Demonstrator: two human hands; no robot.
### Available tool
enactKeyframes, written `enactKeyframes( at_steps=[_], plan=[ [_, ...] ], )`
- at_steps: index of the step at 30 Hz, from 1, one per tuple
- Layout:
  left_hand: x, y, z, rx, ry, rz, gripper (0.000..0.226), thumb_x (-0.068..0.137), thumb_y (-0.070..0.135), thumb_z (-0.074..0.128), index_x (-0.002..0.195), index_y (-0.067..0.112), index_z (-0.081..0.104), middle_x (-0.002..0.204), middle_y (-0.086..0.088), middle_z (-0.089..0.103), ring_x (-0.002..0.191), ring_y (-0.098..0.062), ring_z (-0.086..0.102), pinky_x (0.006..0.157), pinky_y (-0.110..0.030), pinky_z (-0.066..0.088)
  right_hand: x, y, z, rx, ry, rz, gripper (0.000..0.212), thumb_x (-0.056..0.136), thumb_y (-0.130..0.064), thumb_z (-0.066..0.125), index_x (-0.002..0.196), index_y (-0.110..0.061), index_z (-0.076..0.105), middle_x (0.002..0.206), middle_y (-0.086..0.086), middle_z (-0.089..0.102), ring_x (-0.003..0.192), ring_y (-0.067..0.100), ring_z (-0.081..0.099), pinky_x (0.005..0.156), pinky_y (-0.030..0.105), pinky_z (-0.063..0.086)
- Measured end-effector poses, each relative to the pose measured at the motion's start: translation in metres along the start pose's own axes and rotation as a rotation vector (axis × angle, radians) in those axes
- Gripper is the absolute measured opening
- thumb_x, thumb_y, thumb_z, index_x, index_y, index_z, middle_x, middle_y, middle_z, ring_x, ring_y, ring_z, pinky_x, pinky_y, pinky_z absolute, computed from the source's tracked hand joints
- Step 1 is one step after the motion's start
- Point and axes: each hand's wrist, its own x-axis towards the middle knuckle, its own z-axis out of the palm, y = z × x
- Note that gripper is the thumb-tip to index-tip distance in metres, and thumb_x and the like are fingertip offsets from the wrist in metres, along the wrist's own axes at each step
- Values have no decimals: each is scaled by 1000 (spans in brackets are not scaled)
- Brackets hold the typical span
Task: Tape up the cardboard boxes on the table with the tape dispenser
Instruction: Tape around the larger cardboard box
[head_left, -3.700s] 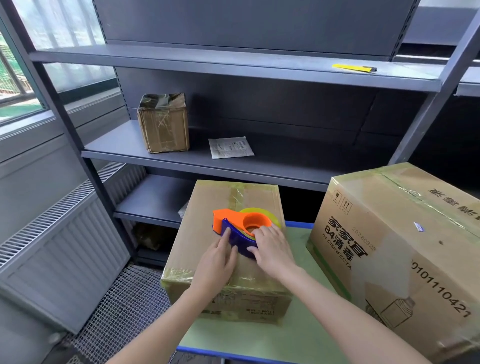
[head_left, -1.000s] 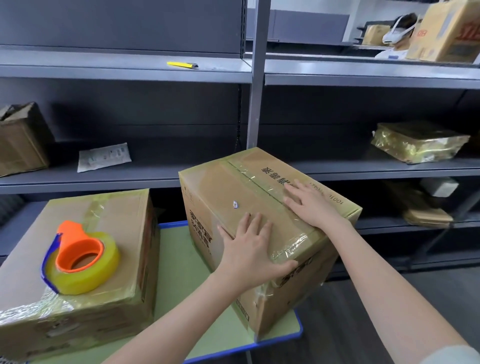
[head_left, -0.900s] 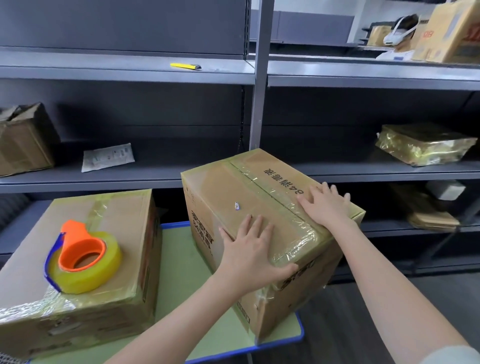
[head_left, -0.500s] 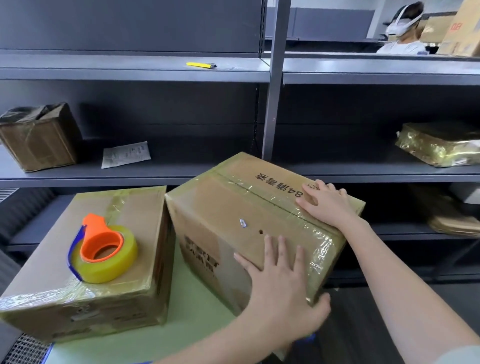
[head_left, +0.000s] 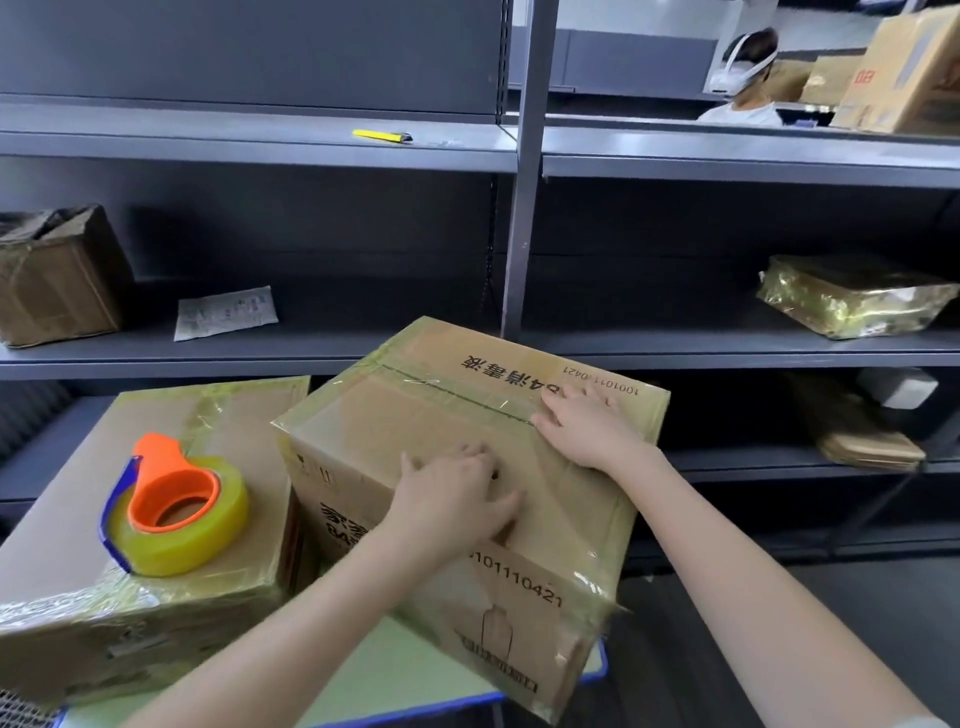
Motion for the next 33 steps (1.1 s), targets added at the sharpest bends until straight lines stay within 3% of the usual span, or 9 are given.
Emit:
enactKeyframes(
  at_steps=[5, 9, 12, 16, 20, 25, 33],
  plan=[
    [49, -72, -5, 30, 147, -63, 48, 96, 44, 37, 135, 16, 46, 141, -2, 44, 129, -21, 40, 109, -44, 28, -16, -41, 2, -10, -69, 0, 63, 99, -51, 29, 152, -19, 15, 159, 12, 4, 145, 36, 1, 114, 60, 5],
    [71, -108, -6, 37, 257, -100, 43, 96, 42, 37, 129, 17, 50, 137, 0, 50, 127, -21, 42, 108, -43, 24, -22, -68, 9, -35, -86, 44, 76, 94, -62, 27, 152, -16, 9, 158, 19, -2, 143, 42, -2, 111, 64, 2],
    [80, -120, -7, 7, 295, -127, 44, 96, 44, 38, 130, 19, 51, 137, 0, 49, 125, -23, 45, 112, -49, 18, -27, -81, 13, -54, -57, 66, 78, 94, -63, 25, 152, -13, 8, 157, 21, -1, 142, 45, -3, 110, 63, -1],
    [89, -129, -12, 7, 276, -192, 45, 93, 49, 39, 133, 29, 48, 145, -4, 38, 137, -24, 30, 110, -59, 13, -29, -89, 18, -3, -27, 124, 72, 96, -59, 22, 152, -15, 9, 158, 17, -1, 143, 41, -6, 111, 62, -5],
    [89, -130, -14, -12, 246, -255, 48, 90, 59, 36, 134, 40, 43, 149, -4, 33, 129, -32, 36, 104, -53, 30, -28, -94, 22, 37, -22, 149, 73, 96, -59, 16, 152, -13, 7, 158, 16, -4, 143, 42, -10, 109, 62, -11],
    [80, -130, -13, 26, 257, -308, 52, 91, 62, 31, 138, 42, 38, 151, -2, 31, 127, -35, 36, 102, -48, 29, -25, -84, 24, -17, -10, 61, 77, 95, -62, 15, 152, -13, 3, 157, 14, -7, 142, 42, -10, 112, 59, -10],
    [35, -119, 3, 177, 288, -540, 56, 93, 55, 22, 138, 25, 37, 135, -15, 41, 113, -37, 42, 89, -41, 34, -4, -53, 17, -22, -8, -224, 67, 95, -61, 22, 151, -29, 6, 158, -4, -9, 145, 19, -12, 118, 39, -8]
  ],
)
